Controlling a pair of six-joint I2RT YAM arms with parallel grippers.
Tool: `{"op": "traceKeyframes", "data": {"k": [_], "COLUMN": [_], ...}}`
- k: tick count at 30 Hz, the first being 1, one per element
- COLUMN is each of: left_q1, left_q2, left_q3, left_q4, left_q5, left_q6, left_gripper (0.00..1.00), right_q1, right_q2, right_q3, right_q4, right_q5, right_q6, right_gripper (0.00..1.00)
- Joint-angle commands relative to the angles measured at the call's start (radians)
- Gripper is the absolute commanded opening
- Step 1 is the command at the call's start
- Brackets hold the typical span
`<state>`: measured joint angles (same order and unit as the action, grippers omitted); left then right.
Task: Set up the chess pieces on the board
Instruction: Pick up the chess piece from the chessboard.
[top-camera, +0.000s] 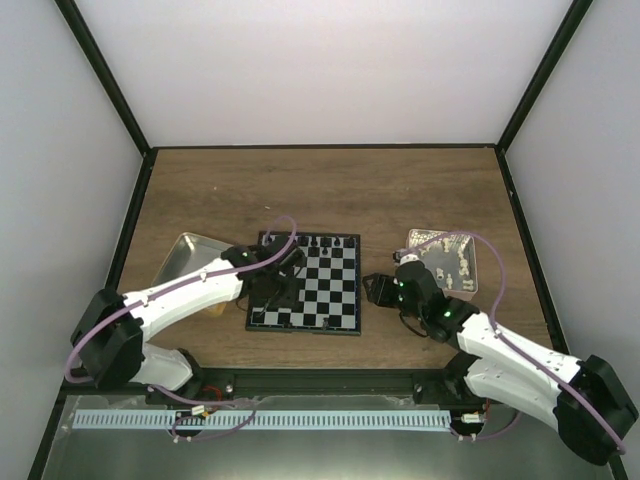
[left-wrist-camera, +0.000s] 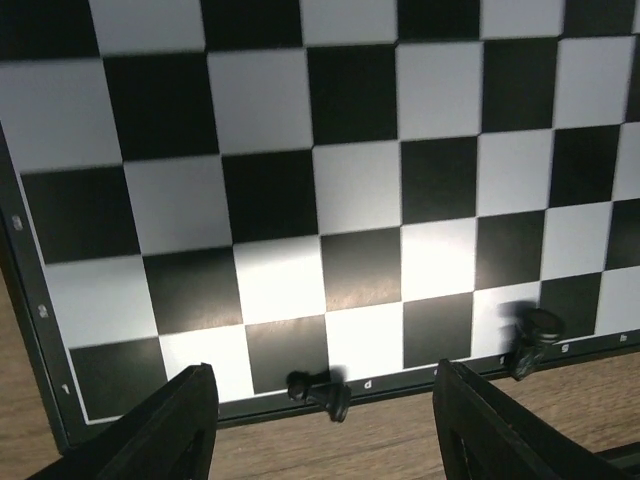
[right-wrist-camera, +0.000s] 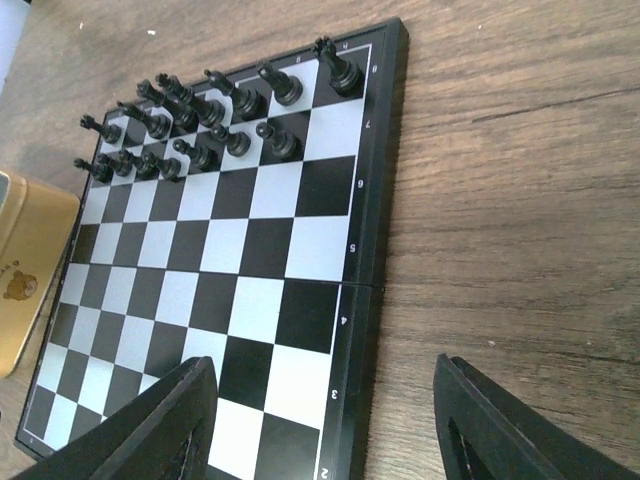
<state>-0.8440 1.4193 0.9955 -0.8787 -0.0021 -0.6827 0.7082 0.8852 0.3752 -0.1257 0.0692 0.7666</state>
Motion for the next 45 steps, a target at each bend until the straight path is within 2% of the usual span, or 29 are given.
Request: {"op": "traceKeyframes", "data": {"k": [1, 6, 10, 12, 15, 19, 24, 29, 45], "left_q1": [0.002, 0.002, 0.002, 0.001, 0.002, 0.001, -0.004, -0.004, -0.004], "left_q2": [-0.062, -0.127, -0.147, -0.145, -0.143, -0.132, -0.096, -0.059, -0.003], "left_q3": [-0.092, -0.15, -0.194, -0.218, -0.224, -0.217, -0.235, -0.207, -0.199], "left_q4": [0.075, 0.096, 0.213, 0.267, 0.265, 0.208, 0.212, 0.168, 0.196], "left_q5": [0.047, 0.047, 0.117, 0.157, 0.148, 0.134, 0.179, 0.159, 0.21], "left_q6": [-0.161, -0.232, -0.312, -0.357, -0.402, -0.435, -0.452, -0.44, -0.416], "left_gripper": [0.62, 0.65, 0.65, 0.59, 0.49, 0.44, 0.41, 0.41, 0.4], "right_q1": [-0.006, -0.006, -0.006, -0.006, -0.005, -0.006, -0.006, -0.006, -0.006], "right_q2": [0.017, 0.029, 0.045, 0.047, 0.04, 0.026, 0.023, 0.013, 0.012], "right_q3": [0.02, 0.018, 0.022, 0.023, 0.02, 0.012, 0.008, 0.004, 0.004], "right_q4": [0.023, 0.036, 0.042, 0.04, 0.036, 0.038, 0.042, 0.034, 0.037], "right_q5": [-0.024, -0.036, -0.041, -0.041, -0.033, -0.028, -0.025, -0.018, -0.011], "right_q6": [-0.023, -0.025, -0.024, -0.024, -0.022, -0.021, -0.022, -0.023, -0.023], "right_gripper": [0.61, 0.61, 0.61, 0.61, 0.61, 0.61, 0.61, 0.61, 0.61]}}
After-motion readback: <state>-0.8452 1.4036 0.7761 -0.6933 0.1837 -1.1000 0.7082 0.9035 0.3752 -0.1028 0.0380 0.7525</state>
